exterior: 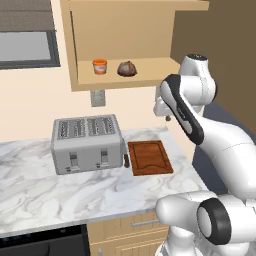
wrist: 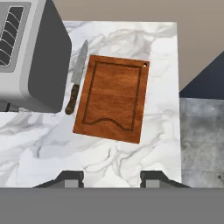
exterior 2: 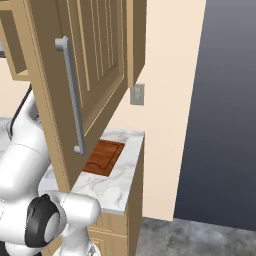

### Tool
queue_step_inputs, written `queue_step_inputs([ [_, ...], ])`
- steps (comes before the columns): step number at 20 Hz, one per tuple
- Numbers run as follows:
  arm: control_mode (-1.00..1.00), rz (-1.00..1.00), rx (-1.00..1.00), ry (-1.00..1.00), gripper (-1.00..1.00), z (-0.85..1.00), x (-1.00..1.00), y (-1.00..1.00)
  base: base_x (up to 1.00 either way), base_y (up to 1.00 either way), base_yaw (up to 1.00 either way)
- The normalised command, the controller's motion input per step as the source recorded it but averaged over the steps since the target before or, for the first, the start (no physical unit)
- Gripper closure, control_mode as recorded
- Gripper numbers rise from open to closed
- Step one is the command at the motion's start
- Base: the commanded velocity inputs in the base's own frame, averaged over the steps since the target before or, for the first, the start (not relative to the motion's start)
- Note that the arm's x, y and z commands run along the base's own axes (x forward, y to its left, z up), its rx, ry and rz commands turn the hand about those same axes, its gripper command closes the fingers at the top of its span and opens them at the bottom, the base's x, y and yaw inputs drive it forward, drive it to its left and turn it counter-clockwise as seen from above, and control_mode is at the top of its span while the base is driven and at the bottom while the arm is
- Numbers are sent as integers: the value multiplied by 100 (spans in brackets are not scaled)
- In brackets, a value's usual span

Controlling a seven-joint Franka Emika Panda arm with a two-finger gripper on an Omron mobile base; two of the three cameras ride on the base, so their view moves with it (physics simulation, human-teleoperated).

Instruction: Pick the bread, place it on the cutting board, pick the jam, place it on the counter, and close the cabinet.

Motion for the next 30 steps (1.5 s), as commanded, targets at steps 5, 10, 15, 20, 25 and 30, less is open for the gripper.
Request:
queue_step_inputs([
  [5,-100,0,0,-7,-100,2,0,0,0,0,0],
  [10,-100,0,0,-17,-100,13,-1,0,0,0,0],
  [15,-100,0,0,-18,-100,23,0,2,0,0,0],
  [20,-100,0,0,-17,-100,31,0,16,0,0,0],
  [25,-100,0,0,-17,-100,41,0,16,0,0,0],
  [30,-100,0,0,-14,-100,42,0,14,0,0,0],
])
